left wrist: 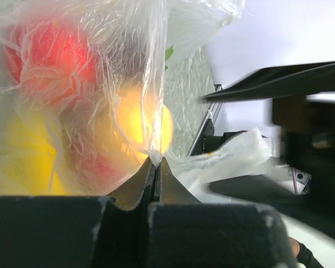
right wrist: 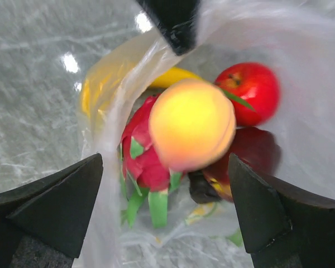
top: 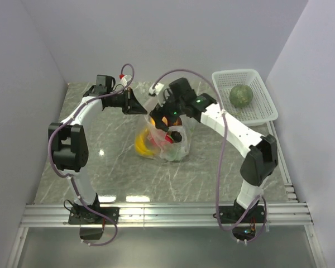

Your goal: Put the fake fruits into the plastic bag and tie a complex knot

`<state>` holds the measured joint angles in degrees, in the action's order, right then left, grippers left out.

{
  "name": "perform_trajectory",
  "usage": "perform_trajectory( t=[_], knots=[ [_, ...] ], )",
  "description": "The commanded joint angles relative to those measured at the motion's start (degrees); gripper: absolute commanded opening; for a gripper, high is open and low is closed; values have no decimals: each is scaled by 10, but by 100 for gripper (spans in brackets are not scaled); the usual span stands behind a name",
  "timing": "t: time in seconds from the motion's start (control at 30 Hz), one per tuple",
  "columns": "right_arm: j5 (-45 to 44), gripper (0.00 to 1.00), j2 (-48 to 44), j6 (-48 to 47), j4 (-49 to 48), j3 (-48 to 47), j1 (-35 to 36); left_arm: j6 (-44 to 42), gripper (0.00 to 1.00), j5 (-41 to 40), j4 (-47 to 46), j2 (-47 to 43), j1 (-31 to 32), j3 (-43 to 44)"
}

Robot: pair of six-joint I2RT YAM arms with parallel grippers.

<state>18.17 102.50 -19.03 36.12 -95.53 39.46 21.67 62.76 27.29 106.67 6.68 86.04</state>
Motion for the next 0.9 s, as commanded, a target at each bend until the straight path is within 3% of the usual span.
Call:
perform_trajectory(
  t=[0.0, 0.13, 0.43, 0.73, 0.87],
  knots=[
    [19, 100, -72, -4, 17, -54, -31, -13, 1, 11, -13, 8, -5, 30],
    [83, 100, -116, 19, 34, -87, -101, -17, 1, 5, -6, 16, -8, 42],
    [75, 100, -115, -4, 44, -41, -238, -30, 1, -1, 10, 33, -8, 66],
    [146, 95, -38, 3, 18, -8, -250, -37, 1, -7, 19, 39, -8, 71],
    [167, 85, -13, 3, 12, -4, -251, -50, 1, -11, 32, 40, -8, 78]
  ],
)
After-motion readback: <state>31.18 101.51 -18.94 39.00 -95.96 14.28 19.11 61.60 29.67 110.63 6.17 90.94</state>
